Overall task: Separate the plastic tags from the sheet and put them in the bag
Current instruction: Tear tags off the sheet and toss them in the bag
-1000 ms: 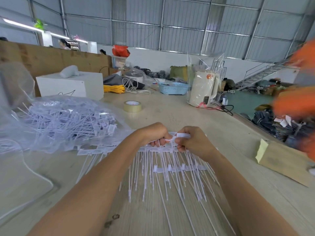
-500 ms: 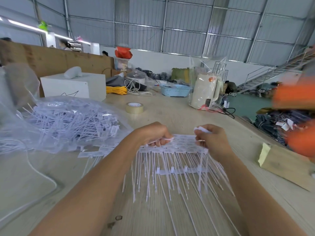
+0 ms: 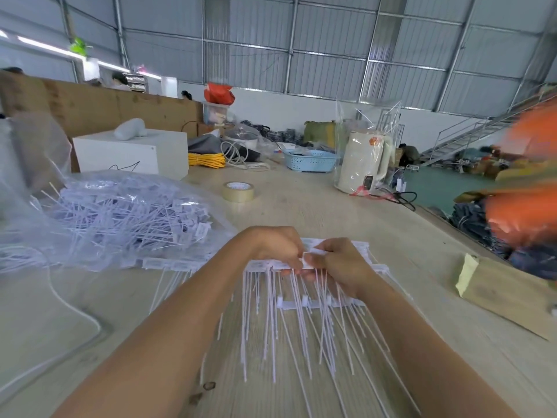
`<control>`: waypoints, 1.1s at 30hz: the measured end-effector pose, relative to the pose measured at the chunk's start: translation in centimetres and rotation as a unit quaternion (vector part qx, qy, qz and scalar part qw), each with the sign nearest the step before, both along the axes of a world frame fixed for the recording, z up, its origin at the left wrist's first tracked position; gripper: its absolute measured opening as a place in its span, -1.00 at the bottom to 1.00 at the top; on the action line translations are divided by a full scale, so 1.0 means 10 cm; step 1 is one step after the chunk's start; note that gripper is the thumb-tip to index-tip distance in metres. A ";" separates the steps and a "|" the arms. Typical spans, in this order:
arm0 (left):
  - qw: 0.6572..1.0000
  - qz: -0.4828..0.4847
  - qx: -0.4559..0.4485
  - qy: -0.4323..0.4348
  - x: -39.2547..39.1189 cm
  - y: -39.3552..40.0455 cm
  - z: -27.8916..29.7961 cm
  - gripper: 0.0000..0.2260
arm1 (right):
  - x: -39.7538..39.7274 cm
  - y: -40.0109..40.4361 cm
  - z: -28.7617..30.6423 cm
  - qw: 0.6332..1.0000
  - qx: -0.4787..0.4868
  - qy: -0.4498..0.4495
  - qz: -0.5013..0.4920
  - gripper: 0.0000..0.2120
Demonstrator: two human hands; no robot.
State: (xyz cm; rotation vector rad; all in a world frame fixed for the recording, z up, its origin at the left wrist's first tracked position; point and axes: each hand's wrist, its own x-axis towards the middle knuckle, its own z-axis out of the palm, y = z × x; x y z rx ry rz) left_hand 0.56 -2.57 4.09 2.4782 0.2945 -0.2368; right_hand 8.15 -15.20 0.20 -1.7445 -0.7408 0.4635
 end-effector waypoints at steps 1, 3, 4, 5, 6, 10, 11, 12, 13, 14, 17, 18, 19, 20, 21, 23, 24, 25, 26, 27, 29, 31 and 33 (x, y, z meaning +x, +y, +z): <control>1.000 0.012 -0.021 -0.009 -0.01 0.02 0.01 -0.78 | 0.02 -0.01 0.01 1.000 0.006 -0.008 -0.011 -0.82; 0.999 0.027 -0.035 -0.015 -0.03 0.07 0.03 -0.82 | 0.07 -0.03 0.03 0.999 0.040 0.012 -0.022 -0.81; 0.999 0.028 -0.022 -0.010 -0.04 0.10 0.04 -0.83 | 0.09 -0.04 0.04 0.997 0.060 0.033 -0.024 -0.83; 1.000 0.027 -0.012 -0.003 -0.04 0.11 0.04 -0.81 | 0.10 -0.04 0.05 0.996 0.072 0.046 -0.023 -0.85; 0.999 0.026 -0.024 0.009 -0.05 0.12 0.04 -0.78 | 0.10 -0.05 0.06 0.996 0.076 0.052 -0.021 -0.86; 0.995 0.038 -0.091 0.034 -0.08 0.12 0.06 -0.70 | 0.07 -0.04 0.08 0.996 0.079 0.052 -0.004 -0.85; 0.996 0.037 -0.081 0.021 -0.09 0.11 0.08 -0.72 | 0.06 -0.04 0.08 0.996 0.076 0.047 -0.001 -0.86; 0.997 0.035 -0.073 0.009 -0.09 0.10 0.09 -0.76 | 0.06 -0.04 0.09 0.997 0.071 0.043 0.006 -0.87; 0.997 0.034 -0.070 0.002 -0.10 0.09 0.10 -0.79 | 0.06 -0.04 0.09 0.997 0.067 0.040 0.014 -0.89; 0.997 0.035 -0.066 -0.003 -0.11 0.09 0.11 -0.81 | 0.05 -0.05 0.08 0.997 0.063 0.040 0.024 -0.91; 0.999 0.039 -0.037 -0.008 -0.11 0.08 0.12 -0.80 | 0.03 -0.07 0.07 0.997 0.042 0.014 0.059 -0.97; 0.999 0.038 -0.033 -0.008 -0.11 0.08 0.12 -0.81 | 0.03 -0.09 0.07 0.997 0.034 -0.001 0.068 -0.96; 0.999 0.038 -0.035 -0.009 -0.11 0.08 0.12 -0.83 | 0.03 -0.09 0.07 0.997 0.029 -0.014 0.071 -0.95; 0.998 0.041 -0.039 -0.010 -0.10 0.08 0.12 -0.85 | 0.03 -0.10 0.06 0.997 0.027 -0.023 0.067 -0.95; 0.998 0.046 -0.042 -0.012 -0.10 0.07 0.11 -0.85 | 0.04 -0.10 0.06 0.997 0.025 -0.036 0.058 -0.94; 0.996 0.064 -0.052 -0.020 -0.09 0.07 0.09 -0.84 | 0.02 -0.09 0.06 0.997 0.025 -0.065 0.038 -0.95; 0.995 0.073 -0.065 -0.024 -0.08 0.07 0.07 -0.83 | 0.02 -0.09 0.07 0.996 0.031 -0.075 0.035 -0.96; 0.993 0.081 -0.079 -0.027 -0.07 0.08 0.06 -0.84 | 0.01 -0.08 0.06 0.995 0.041 -0.080 0.032 -0.92; 0.992 0.086 -0.091 -0.027 -0.06 0.08 0.05 -0.84 | 0.01 -0.06 0.06 0.995 0.053 -0.078 0.029 -0.86; 0.991 0.089 -0.100 -0.024 -0.06 0.08 0.05 -0.84 | 0.01 -0.05 0.05 0.995 0.061 -0.073 0.026 -0.82; 0.990 0.092 -0.110 -0.011 -0.05 0.09 0.05 -0.80 | 0.01 -0.03 0.05 0.995 0.068 -0.069 0.021 -0.78; 0.987 0.103 -0.122 0.003 -0.04 0.09 0.06 -0.77 | 0.02 -0.01 0.05 0.994 0.062 -0.086 0.013 -0.80; 0.984 0.112 -0.138 0.026 -0.02 0.10 0.07 -0.75 | 0.02 0.01 0.06 0.993 0.059 -0.103 0.012 -0.84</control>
